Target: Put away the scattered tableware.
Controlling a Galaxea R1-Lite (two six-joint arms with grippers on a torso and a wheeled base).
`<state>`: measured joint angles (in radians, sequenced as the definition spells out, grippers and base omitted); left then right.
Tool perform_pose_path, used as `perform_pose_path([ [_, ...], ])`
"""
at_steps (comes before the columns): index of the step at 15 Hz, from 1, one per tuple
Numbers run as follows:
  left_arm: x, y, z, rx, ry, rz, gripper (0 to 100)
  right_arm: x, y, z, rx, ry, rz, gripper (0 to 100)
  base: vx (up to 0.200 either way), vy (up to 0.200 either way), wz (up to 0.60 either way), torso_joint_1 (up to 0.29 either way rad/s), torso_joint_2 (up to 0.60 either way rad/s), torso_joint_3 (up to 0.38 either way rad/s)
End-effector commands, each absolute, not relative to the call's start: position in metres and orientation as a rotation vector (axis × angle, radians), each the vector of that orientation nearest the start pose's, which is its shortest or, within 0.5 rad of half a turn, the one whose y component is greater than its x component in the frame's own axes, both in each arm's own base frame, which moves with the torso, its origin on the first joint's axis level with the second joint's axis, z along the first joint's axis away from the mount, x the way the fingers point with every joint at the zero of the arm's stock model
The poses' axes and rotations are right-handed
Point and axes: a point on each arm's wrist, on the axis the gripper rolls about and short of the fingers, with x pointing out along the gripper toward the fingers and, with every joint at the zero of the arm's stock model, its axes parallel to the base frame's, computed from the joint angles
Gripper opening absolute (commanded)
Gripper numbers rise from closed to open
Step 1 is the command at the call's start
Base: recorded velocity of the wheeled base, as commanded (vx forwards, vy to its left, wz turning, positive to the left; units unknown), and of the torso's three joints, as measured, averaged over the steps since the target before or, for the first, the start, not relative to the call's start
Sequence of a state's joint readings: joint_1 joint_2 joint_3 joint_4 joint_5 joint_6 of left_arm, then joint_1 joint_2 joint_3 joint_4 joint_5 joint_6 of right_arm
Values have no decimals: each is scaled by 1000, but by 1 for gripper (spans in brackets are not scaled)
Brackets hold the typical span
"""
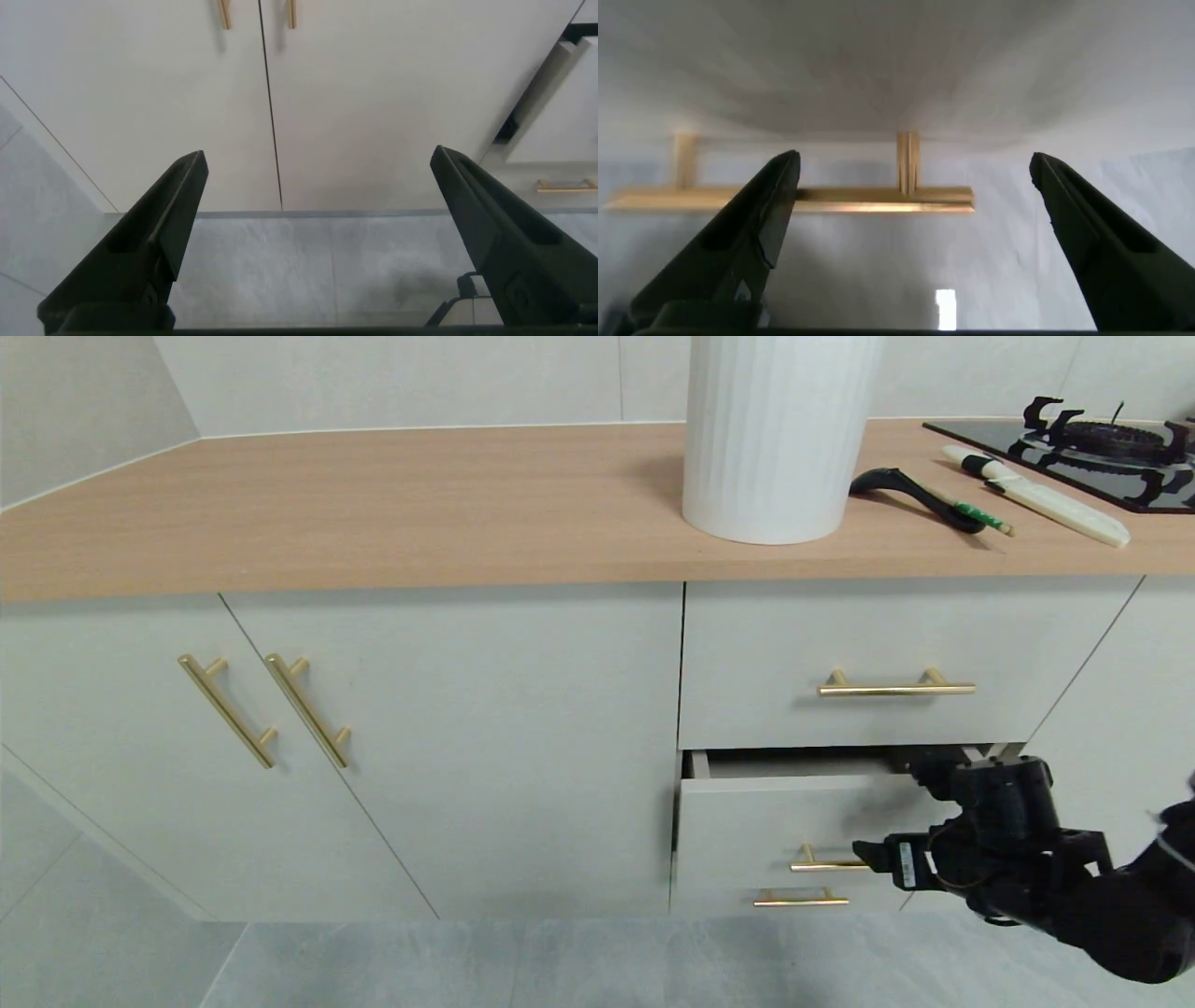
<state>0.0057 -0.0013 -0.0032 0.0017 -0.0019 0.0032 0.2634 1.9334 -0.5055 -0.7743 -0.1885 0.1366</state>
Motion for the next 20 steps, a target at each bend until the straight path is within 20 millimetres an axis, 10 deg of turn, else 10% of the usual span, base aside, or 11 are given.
perform_pose_path([
  [1,-23,0,76,3,-2,5,100,214,65,173,27,514,149,100,0,0,0,0,0,0],
  [5,-23,0,76,3,-2,3,100,178,69,214,51,437,225,100,0,0,0,0,0,0],
  [14,-23,0,76,3,-2,5,100,258,99,116,104,444,134,100,0,0,0,0,0,0],
  [20,-23,0,76,3,-2,3,100,271,104,100,114,362,95,100,0,0,0,0,0,0],
])
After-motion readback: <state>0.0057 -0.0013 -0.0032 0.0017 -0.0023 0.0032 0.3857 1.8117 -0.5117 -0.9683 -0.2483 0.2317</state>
